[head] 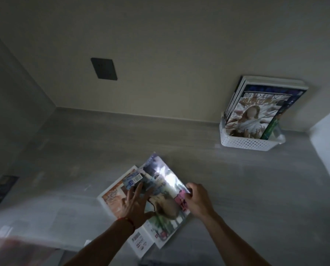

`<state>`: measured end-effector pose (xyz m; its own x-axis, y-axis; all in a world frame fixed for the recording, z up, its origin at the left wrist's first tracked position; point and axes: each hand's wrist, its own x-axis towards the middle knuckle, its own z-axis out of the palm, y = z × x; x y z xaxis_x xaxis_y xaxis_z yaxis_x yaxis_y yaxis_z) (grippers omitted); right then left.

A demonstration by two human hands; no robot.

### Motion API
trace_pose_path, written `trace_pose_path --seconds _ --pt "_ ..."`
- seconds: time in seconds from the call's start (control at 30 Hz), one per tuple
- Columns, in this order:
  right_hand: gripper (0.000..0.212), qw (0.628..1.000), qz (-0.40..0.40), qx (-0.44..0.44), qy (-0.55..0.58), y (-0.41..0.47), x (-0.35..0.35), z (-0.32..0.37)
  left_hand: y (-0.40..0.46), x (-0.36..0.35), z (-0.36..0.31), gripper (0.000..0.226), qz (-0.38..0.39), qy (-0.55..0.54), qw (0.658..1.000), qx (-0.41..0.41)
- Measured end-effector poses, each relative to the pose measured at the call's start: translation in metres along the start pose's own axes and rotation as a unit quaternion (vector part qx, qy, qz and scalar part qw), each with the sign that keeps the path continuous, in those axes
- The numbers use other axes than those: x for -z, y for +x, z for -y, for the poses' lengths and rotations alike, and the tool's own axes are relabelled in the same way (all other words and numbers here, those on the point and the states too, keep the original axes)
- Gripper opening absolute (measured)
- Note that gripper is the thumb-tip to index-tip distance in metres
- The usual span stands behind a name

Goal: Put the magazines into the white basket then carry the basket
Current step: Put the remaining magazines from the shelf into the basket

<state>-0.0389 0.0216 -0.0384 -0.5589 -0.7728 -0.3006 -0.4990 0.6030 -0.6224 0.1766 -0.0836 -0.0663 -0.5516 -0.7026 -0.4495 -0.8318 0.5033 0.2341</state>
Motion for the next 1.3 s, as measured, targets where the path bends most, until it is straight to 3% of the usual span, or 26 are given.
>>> trace_pose_path --seconds 0.1,0.2,0.3,0.37,0.43,0.53,0.6,0.67,0.77,0.87,1.0,1.17,1.3 --pt "0.008 0.996 -0.037 0.076 0.034 -0.007 0.019 0.008 0.006 0.030 -0.019 0.091 -0.109 -0.043 0.993 -0.016" --pt "0.010 0.987 -0.022 0.151 0.040 -0.005 0.056 0.014 0.016 0.075 -0.054 0.091 -0.251 0.019 0.958 -0.136" --pt "0.012 0.978 0.018 0.193 0.073 -0.001 0.098 0.016 0.022 0.112 -0.091 0.054 -0.244 0.095 0.931 -0.254" --pt "0.016 0.972 -0.011 0.196 0.126 0.000 0.125 0.010 0.024 0.128 -0.112 0.018 -0.196 0.013 0.942 -0.273" --pt "0.031 0.966 -0.076 0.170 0.182 0.001 0.153 -0.006 0.027 0.137 -0.133 0.008 -0.197 -0.077 0.938 -0.275" --pt "0.067 0.953 -0.147 0.104 0.244 0.006 0.190 -0.052 0.028 0.151 -0.168 0.007 -0.264 -0.185 0.897 -0.303" --pt "0.075 0.943 -0.112 0.072 0.304 0.008 0.203 -0.082 0.032 0.158 -0.192 0.002 -0.269 -0.259 0.880 -0.293" --pt "0.054 0.939 -0.084 0.075 0.326 0.011 0.214 -0.100 0.044 0.162 -0.218 0.004 -0.241 -0.338 0.871 -0.264" --pt "0.017 0.931 -0.165 0.119 0.304 0.024 0.247 -0.110 0.063 0.167 -0.260 0.010 -0.186 -0.418 0.853 -0.250" --pt "0.006 0.930 -0.247 0.168 0.214 0.043 0.296 -0.111 0.085 0.178 -0.297 0.012 -0.170 -0.463 0.837 -0.238" --pt "0.023 0.922 -0.331 0.184 0.080 0.079 0.350 -0.112 0.120 0.194 -0.335 0.015 -0.235 -0.386 0.876 -0.170" --pt "0.017 0.934 -0.316 0.147 0.073 0.130 0.367 -0.120 0.165 0.192 -0.363 0.028 -0.243 -0.313 0.914 -0.090" --pt "0.021 0.945 -0.283 0.140 0.084 0.162 0.355 -0.140 0.195 0.177 -0.370 0.040 -0.218 -0.320 0.921 -0.036"
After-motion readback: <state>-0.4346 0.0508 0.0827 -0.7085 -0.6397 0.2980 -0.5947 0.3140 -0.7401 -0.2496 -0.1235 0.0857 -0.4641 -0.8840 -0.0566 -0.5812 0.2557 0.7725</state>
